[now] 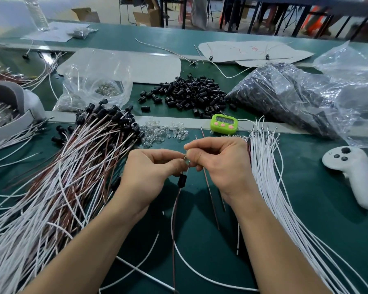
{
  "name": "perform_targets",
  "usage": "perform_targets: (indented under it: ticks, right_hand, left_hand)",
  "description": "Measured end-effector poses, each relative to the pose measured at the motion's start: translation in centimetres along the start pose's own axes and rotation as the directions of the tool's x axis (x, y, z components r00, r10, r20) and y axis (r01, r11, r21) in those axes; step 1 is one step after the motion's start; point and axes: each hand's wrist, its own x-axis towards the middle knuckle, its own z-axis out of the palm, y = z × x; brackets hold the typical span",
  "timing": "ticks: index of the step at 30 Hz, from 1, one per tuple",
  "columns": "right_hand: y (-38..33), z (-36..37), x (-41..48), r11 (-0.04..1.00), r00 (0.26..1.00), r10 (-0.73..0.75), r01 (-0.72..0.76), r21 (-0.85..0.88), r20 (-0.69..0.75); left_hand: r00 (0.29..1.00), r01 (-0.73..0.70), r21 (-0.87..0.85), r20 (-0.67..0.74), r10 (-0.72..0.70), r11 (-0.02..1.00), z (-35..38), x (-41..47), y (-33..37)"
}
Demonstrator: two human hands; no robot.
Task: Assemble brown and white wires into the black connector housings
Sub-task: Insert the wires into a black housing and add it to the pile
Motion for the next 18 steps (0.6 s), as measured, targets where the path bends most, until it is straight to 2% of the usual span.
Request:
perform_targets:
  ticks: [8, 14, 18]
  right_hand:
    - [-0.26, -0.53, 0.05, 1.000, 0.997, 0.029, -0.030, 0.010, 0.076]
    - [-0.39, -0.40, 0.07, 1.000, 0.993, 0.028, -0.027, -0.013, 0.118]
    - [-0.51, -0.41, 0.08, 0.980, 0.990, 0.120, -0.129, 0.152, 0.067]
  left_hand:
    - [0.988, 0.083, -0.074, 0.137, -0.072, 0.994, -0.58, 0.22, -0.24]
    - [0.996, 0.063, -0.058, 0.062, -0.059, 0.996, -0.25, 0.15, -0.19]
    - [0.995, 0.094, -0.094, -0.028, -0.097, 0.991, -0.12, 0.48, 0.06]
